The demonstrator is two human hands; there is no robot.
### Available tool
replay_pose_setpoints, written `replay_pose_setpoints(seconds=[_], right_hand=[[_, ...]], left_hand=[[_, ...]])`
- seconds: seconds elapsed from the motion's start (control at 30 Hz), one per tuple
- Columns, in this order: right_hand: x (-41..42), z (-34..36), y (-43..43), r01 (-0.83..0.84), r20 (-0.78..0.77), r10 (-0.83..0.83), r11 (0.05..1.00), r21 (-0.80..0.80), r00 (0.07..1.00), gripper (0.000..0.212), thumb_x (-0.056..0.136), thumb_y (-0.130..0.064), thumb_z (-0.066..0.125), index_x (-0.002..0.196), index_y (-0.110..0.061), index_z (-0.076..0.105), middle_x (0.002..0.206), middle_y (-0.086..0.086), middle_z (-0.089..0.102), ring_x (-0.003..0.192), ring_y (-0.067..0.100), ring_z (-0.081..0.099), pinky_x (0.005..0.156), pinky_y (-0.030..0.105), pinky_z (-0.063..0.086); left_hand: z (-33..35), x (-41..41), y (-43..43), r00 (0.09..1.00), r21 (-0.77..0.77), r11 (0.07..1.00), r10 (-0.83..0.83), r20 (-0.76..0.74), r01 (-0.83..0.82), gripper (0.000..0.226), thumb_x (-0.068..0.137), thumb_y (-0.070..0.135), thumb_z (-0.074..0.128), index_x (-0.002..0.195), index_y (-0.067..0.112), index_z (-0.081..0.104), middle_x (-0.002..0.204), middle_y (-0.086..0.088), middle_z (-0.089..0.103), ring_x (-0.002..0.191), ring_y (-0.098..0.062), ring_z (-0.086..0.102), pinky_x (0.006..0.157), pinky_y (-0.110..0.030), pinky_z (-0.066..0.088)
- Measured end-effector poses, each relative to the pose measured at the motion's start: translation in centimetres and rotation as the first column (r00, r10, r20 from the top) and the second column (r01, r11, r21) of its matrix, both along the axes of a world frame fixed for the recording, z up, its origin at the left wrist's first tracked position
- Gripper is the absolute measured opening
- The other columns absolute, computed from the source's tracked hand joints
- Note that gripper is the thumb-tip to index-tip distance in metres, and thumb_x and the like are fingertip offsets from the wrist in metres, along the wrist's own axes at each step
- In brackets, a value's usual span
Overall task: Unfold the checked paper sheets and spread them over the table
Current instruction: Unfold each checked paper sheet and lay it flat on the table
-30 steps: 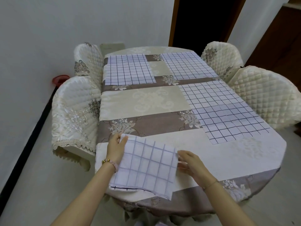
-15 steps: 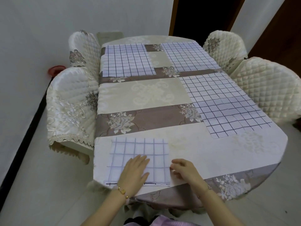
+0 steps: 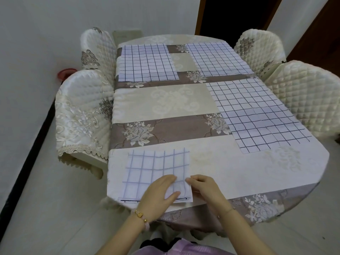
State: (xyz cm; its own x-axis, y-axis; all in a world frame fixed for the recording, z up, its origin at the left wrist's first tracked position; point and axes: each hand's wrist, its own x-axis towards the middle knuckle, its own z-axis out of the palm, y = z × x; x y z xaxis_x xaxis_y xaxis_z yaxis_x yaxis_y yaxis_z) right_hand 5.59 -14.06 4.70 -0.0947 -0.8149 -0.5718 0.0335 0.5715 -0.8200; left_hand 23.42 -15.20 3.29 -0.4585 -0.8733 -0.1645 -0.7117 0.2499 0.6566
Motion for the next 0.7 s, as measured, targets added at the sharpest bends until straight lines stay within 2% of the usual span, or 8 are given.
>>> replay_pose_setpoints(seconds=[0.07, 0.17, 0.3, 0.37, 0.43, 0.53, 0.63, 0.7], right_hand=[[0.1, 0.6, 0.1, 0.022, 0.076, -0.021, 1.000, -0.014, 0.997, 0.015, 0.086, -0.018, 0.066, 0.075, -0.008, 0.067, 0.076, 0.012, 0.065, 0.074, 0.022, 0.061, 0.070, 0.031, 0.052], [0.4, 1.5, 0.2, 0.032, 0.122, -0.028, 0.999, -0.030, 0.992, 0.019, 0.086, -0.021, 0.066, 0.084, -0.004, 0.070, 0.080, 0.013, 0.071, 0.071, 0.022, 0.066, 0.063, 0.029, 0.053], [0.7, 2.1, 0.3, 0.056, 0.180, -0.049, 0.998, -0.036, 0.982, 0.023, 0.086, -0.026, 0.067, 0.084, -0.004, 0.067, 0.086, 0.017, 0.069, 0.078, 0.025, 0.064, 0.073, 0.036, 0.054], [0.6, 2.1, 0.4, 0.065, 0.185, -0.054, 0.997, -0.051, 0.981, 0.023, 0.087, -0.027, 0.065, 0.085, -0.005, 0.068, 0.088, 0.016, 0.067, 0.081, 0.024, 0.062, 0.075, 0.035, 0.051], [0.3, 2.2, 0.5, 0.069, 0.167, -0.056, 0.995, -0.071, 0.984, 0.025, 0.089, -0.027, 0.063, 0.091, -0.003, 0.070, 0.091, 0.012, 0.070, 0.084, 0.021, 0.064, 0.072, 0.030, 0.051], [-0.9, 2.6, 0.6, 0.054, 0.101, -0.044, 0.994, -0.094, 0.994, 0.023, 0.092, -0.026, 0.059, 0.098, -0.007, 0.071, 0.097, 0.008, 0.074, 0.087, 0.019, 0.067, 0.065, 0.023, 0.052], [-2.9, 2.4, 0.5, 0.086, 0.052, -0.081, 0.990, -0.108, 0.995, 0.023, 0.093, -0.024, 0.056, 0.097, -0.006, 0.070, 0.101, 0.011, 0.072, 0.092, 0.023, 0.066, 0.073, 0.031, 0.053], [-4.4, 2.4, 0.3, 0.131, 0.021, -0.129, 0.985, -0.114, 0.991, 0.021, 0.092, -0.021, 0.057, 0.094, -0.005, 0.070, 0.100, 0.013, 0.071, 0.089, 0.023, 0.064, 0.076, 0.035, 0.049]], left_hand=[[1.6, -0.9, 0.7, 0.989, 0.067, 0.996, 0.067, -0.133, -0.059, 0.056, 0.085, 0.056, 0.051, 0.135, 0.032, 0.040, 0.131, 0.025, 0.041, 0.121, 0.006, 0.039, 0.097, -0.004, 0.027], [2.8, -1.7, 1.3, 0.960, 0.167, 0.981, 0.141, -0.241, -0.102, 0.046, 0.081, 0.045, 0.064, 0.123, 0.037, 0.044, 0.116, 0.036, 0.045, 0.108, 0.018, 0.044, 0.082, 0.004, 0.031], [3.4, -2.0, 1.5, 0.907, 0.222, 0.957, 0.253, -0.336, -0.185, 0.022, 0.086, 0.031, 0.062, 0.107, 0.028, 0.054, 0.107, 0.023, 0.060, 0.103, 0.010, 0.054, 0.085, -0.007, 0.043], [3.8, -1.9, 1.4, 0.866, 0.245, 0.942, 0.314, -0.390, -0.231, 0.007, 0.088, 0.028, 0.060, 0.094, 0.024, 0.060, 0.089, 0.018, 0.066, 0.084, 0.005, 0.059, 0.074, -0.015, 0.046], [3.9, -1.5, 1.0, 0.825, 0.248, 0.928, 0.364, -0.432, -0.280, 0.010, 0.089, 0.026, 0.060, 0.083, 0.018, 0.058, 0.077, 0.006, 0.066, 0.067, -0.005, 0.055, 0.064, -0.023, 0.042], [4.4, -0.6, 0.0, 0.747, 0.269, 0.892, 0.451, -0.488, -0.363, 0.013, 0.090, 0.014, 0.058, 0.080, 0.007, 0.053, 0.075, -0.013, 0.062, 0.067, -0.014, 0.053, 0.061, -0.023, 0.039], [5.2, 0.8, -1.7, 0.661, 0.283, 0.858, 0.512, -0.549, -0.429, 0.015, 0.091, 0.005, 0.054, 0.077, 0.009, 0.051, 0.060, 0.011, 0.061, 0.057, 0.003, 0.052, 0.056, -0.012, 0.037], [5.4, 2.2, -3.0, 0.624, 0.280, 0.830, 0.549, -0.556, -0.482, 0.015, 0.092, 0.008, 0.053, 0.078, 0.013, 0.050, 0.055, 0.010, 0.052, 0.055, -0.005, 0.042, 0.055, -0.023, 0.032]])
